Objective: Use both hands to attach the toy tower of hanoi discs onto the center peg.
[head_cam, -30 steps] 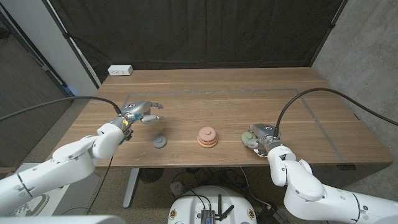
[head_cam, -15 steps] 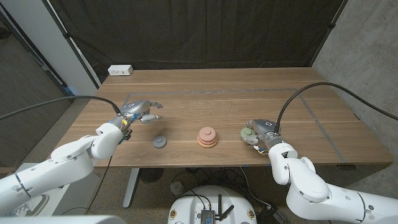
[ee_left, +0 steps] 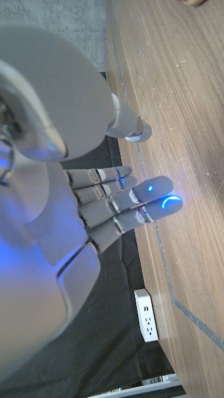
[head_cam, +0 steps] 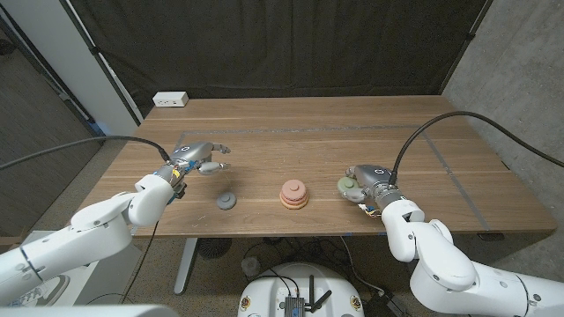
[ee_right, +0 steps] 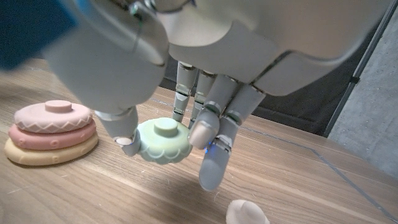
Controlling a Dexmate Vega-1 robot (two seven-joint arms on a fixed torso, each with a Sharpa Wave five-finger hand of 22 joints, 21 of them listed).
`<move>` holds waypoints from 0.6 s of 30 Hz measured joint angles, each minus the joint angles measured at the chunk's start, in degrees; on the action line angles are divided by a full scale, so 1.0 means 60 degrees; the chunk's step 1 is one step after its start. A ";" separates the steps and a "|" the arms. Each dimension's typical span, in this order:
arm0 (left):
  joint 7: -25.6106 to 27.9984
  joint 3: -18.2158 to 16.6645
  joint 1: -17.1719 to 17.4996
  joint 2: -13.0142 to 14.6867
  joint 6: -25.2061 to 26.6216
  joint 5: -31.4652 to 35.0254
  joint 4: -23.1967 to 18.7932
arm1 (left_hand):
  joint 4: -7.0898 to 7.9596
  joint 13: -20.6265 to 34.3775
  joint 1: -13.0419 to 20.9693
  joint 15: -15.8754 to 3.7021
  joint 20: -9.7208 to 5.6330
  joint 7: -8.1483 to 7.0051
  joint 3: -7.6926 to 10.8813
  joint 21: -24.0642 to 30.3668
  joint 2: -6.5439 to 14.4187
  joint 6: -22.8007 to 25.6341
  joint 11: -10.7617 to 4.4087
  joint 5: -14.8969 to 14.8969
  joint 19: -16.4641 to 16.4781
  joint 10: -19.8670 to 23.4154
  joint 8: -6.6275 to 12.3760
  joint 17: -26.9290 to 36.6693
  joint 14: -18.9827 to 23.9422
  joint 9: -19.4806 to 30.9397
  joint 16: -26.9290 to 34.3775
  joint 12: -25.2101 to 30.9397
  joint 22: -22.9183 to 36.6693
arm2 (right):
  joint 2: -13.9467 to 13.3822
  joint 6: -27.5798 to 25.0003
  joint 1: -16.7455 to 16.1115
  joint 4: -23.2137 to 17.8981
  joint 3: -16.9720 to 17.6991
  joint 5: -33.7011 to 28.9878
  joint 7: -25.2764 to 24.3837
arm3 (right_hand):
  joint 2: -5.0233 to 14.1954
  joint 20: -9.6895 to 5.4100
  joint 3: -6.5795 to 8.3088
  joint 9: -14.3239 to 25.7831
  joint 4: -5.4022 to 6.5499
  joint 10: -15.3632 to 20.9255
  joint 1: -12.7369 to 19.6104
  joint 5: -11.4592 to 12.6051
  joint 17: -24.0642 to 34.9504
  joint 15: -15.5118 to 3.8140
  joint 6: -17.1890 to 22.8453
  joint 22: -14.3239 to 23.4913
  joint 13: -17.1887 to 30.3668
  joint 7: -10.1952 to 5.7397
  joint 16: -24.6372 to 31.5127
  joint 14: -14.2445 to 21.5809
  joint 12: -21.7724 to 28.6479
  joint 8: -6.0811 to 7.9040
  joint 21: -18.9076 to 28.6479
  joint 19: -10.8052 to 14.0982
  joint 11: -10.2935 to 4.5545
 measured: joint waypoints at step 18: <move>0.0064 -0.0213 0.0218 -0.0060 -0.0079 0.0057 -0.0043 | -0.0026 0.0047 -0.0010 -0.0034 0.0000 -0.0001 0.0078 0.0000 -0.0010 0.0000 0.0000 0.0000 -0.0001 0.0000 0.0000 0.0018 0.0034 -0.0001 0.0000 0.0000 0.0000 | -0.0074 0.1277 -0.0664 -0.0242 0.1025 -0.0461 0.0588 | 0.0000 -0.0018 0.0040 -0.0006 -0.0040 0.0000 0.0000 -0.0002 -0.0001 0.0019 0.0052 0.0000 0.0027 0.0053 0.0211 0.0083 -0.0100 -0.0011 0.0000 0.0085 -0.0002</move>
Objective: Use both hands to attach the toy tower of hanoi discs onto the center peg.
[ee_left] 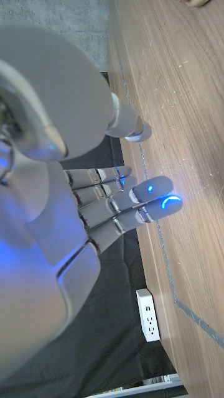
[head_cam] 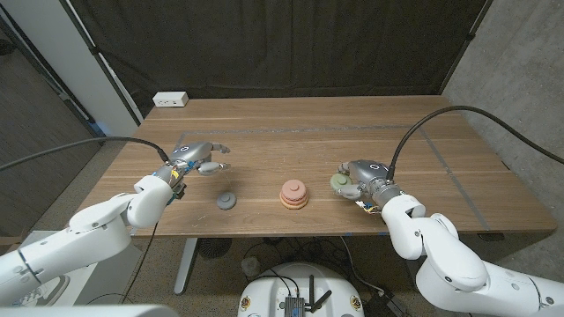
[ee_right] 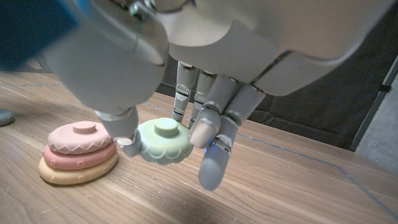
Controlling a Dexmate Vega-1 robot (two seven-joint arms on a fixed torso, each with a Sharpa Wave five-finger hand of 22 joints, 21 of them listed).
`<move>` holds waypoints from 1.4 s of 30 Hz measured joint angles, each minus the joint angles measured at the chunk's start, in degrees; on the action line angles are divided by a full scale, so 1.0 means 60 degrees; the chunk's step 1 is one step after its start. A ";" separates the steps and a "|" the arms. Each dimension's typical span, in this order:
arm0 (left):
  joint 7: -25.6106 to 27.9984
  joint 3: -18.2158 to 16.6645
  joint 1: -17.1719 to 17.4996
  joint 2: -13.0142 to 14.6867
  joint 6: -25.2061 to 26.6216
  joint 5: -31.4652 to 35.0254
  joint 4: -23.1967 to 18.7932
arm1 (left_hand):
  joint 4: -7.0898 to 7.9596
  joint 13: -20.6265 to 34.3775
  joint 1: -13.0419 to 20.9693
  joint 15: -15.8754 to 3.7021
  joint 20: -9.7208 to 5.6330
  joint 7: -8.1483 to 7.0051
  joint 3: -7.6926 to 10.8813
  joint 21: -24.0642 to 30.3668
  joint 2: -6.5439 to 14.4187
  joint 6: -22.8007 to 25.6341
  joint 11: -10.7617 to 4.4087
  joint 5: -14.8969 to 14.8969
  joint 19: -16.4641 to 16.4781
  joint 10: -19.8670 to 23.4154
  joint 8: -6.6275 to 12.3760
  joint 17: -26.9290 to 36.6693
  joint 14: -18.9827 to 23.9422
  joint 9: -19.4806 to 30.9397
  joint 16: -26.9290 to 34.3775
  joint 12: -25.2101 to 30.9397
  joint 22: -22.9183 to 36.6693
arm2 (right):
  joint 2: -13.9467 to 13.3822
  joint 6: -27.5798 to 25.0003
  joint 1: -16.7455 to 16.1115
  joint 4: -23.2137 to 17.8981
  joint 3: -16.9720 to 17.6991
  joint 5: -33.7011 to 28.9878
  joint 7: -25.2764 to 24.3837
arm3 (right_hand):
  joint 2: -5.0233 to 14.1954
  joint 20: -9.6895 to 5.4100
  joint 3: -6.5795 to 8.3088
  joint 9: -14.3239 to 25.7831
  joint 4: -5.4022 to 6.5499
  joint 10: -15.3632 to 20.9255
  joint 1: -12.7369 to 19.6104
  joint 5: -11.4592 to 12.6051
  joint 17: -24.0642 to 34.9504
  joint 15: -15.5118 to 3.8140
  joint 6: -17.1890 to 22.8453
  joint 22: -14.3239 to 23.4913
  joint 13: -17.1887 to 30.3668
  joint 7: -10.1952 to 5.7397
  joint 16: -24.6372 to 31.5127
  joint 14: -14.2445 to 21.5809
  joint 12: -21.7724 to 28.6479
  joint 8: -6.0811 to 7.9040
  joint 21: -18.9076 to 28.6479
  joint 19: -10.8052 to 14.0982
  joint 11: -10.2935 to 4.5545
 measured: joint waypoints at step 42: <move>-0.0257 -0.0314 0.0188 -0.0211 0.0209 0.0120 -0.0145 | -0.0012 0.0000 -0.0051 0.0001 -0.0001 -0.0008 0.0093 0.0000 -0.0052 -0.0063 0.0000 0.0000 -0.0001 -0.0070 -0.0149 0.0001 -0.0001 -0.0002 0.0000 -0.0057 0.0000 | 0.1359 0.4661 -0.0458 0.1020 0.2087 -0.0174 0.1207 | -0.0063 -0.0101 0.0051 -0.0043 -0.0050 0.0049 0.0063 0.0019 -0.0002 0.0052 0.0050 0.0001 0.0133 -0.0054 0.0261 0.0051 -0.0156 -0.0069 -0.0067 0.0136 -0.0050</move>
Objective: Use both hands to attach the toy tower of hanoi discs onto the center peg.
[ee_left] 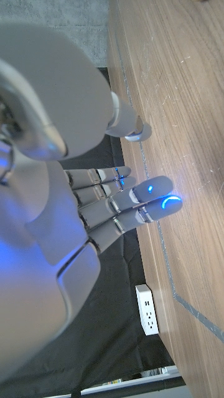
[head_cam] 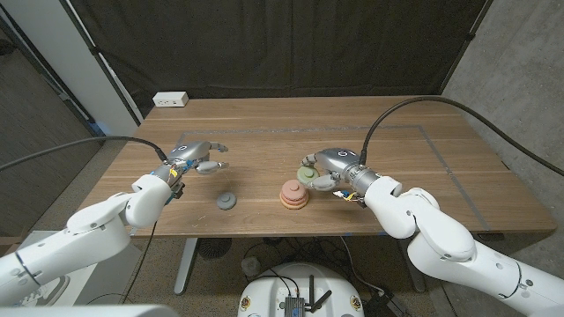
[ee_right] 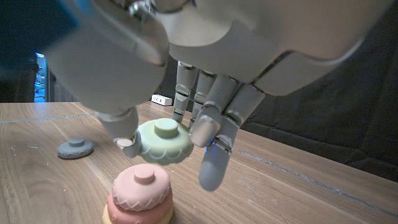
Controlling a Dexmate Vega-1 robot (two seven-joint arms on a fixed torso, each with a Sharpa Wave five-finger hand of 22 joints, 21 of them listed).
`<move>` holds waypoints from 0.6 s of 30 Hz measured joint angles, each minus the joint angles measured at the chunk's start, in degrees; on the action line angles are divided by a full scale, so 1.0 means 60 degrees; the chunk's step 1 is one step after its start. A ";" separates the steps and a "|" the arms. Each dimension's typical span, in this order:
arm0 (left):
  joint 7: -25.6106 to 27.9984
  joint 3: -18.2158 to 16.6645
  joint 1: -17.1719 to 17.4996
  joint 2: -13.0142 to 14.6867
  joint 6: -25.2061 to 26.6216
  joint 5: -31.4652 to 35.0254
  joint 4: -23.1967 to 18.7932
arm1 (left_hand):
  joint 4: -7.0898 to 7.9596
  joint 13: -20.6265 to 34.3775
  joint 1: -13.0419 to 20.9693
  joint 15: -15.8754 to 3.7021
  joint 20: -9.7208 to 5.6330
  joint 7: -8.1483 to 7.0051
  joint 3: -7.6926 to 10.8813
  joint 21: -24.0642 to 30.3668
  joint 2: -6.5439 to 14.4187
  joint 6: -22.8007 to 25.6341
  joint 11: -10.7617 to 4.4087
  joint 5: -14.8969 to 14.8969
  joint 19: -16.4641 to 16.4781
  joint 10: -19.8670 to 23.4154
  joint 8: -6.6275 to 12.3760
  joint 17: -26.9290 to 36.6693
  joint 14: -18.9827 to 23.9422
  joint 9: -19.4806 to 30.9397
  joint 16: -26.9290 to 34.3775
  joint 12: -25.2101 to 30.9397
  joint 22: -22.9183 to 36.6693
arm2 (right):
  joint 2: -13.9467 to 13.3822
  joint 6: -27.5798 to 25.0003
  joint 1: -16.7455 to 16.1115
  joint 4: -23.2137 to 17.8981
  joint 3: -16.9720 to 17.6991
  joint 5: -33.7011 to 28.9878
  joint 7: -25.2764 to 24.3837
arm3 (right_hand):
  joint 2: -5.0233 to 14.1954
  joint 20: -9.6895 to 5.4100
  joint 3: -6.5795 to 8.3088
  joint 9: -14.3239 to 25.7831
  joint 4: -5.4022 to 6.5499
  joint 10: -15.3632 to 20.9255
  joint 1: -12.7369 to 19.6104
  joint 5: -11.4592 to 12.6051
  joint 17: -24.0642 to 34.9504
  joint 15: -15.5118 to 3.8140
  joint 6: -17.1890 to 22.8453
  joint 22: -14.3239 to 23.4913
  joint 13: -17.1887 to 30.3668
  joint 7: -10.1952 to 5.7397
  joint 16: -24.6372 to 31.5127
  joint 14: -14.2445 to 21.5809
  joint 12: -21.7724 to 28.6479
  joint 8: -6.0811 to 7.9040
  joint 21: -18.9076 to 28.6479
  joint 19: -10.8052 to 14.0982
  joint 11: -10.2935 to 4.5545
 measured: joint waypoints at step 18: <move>0.0000 -0.0027 0.0051 -0.0024 0.0022 0.0046 -0.0041 | 0.0000 -0.0002 0.0000 0.0000 0.0000 0.0000 -0.0001 0.0000 0.0001 0.0000 0.0000 0.0000 0.0000 0.0000 0.0000 0.0001 0.0000 -0.0001 0.0000 0.0000 0.0000 | 0.0804 0.0894 0.0507 0.0617 -0.0162 -0.0195 0.0429 | 0.0000 0.0001 -0.0001 0.0002 0.0001 0.0053 0.0000 -0.0019 -0.0001 0.0000 -0.0001 0.0000 0.0044 0.0000 0.0141 -0.0001 -0.0056 -0.0003 -0.0074 -0.0001 0.0051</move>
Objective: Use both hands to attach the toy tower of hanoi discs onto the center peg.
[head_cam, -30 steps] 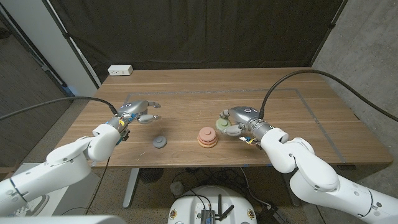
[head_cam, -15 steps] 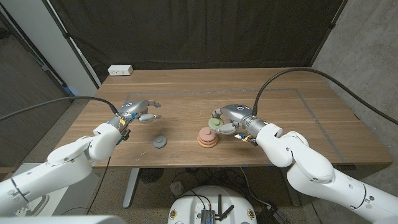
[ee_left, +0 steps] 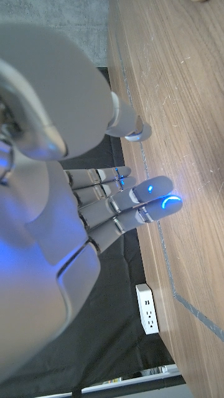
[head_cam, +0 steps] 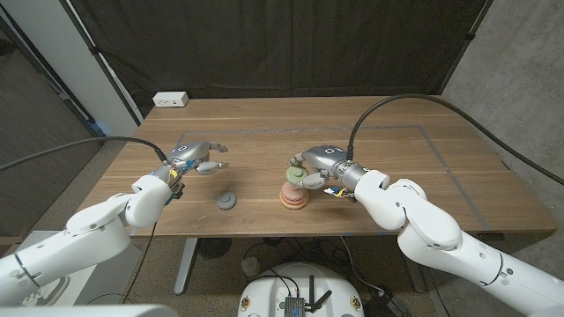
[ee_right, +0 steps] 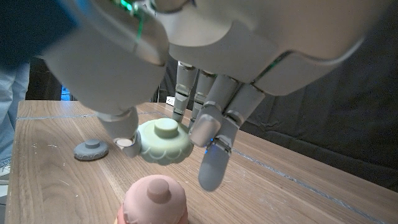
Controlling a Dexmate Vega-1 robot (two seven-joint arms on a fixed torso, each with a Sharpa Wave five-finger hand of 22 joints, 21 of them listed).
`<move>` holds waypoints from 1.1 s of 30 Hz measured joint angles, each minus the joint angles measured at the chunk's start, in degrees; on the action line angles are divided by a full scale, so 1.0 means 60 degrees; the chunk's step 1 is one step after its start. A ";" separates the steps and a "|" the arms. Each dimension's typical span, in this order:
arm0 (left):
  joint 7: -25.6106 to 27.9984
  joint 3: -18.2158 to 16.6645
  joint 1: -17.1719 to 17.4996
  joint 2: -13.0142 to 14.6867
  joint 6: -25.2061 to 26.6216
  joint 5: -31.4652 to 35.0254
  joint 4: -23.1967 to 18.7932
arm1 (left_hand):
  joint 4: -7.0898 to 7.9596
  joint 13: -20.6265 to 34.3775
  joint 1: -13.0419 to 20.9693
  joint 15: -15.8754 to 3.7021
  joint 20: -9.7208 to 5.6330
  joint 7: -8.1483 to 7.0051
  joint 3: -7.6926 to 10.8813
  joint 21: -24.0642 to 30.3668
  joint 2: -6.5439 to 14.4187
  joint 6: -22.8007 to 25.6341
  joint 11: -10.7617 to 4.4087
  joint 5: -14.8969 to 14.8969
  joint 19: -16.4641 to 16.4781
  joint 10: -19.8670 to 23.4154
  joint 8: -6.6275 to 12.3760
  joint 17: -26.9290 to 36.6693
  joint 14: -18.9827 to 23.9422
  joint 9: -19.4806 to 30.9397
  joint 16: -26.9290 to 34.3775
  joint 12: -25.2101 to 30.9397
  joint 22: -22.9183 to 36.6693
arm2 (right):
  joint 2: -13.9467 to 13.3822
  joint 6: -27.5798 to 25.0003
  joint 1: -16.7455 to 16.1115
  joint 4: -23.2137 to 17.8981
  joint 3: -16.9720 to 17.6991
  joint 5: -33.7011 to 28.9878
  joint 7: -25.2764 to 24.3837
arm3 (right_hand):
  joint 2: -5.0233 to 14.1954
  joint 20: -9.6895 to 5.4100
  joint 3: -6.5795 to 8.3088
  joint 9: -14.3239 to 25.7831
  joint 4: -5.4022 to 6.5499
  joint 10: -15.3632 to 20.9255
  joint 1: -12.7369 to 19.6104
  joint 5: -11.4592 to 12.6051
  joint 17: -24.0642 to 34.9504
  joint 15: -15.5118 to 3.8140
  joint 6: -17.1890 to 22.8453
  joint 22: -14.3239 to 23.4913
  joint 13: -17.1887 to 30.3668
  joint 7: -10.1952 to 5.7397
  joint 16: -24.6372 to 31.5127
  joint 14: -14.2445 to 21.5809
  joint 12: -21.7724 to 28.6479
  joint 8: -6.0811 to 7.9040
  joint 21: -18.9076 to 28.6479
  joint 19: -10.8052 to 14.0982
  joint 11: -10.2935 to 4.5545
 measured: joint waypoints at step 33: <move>-0.0084 -0.0059 -0.0044 -0.0114 -0.0092 0.0107 0.0050 | -0.0002 0.0013 0.0000 0.0000 0.0000 0.0000 0.0080 0.0038 0.0000 0.0001 0.0000 0.0000 0.0000 0.0001 0.0000 -0.0018 0.0000 0.0000 0.0000 0.0000 0.0000 | 0.1197 0.0652 0.0452 0.0932 -0.0406 -0.1626 0.1715 | 0.0000 -0.0018 -0.0001 0.0002 0.0001 0.0000 0.0000 -0.0046 -0.0023 0.0000 -0.0001 0.0000 0.0074 -0.0001 0.0129 0.0000 -0.0119 -0.0019 -0.0054 0.0052 -0.0002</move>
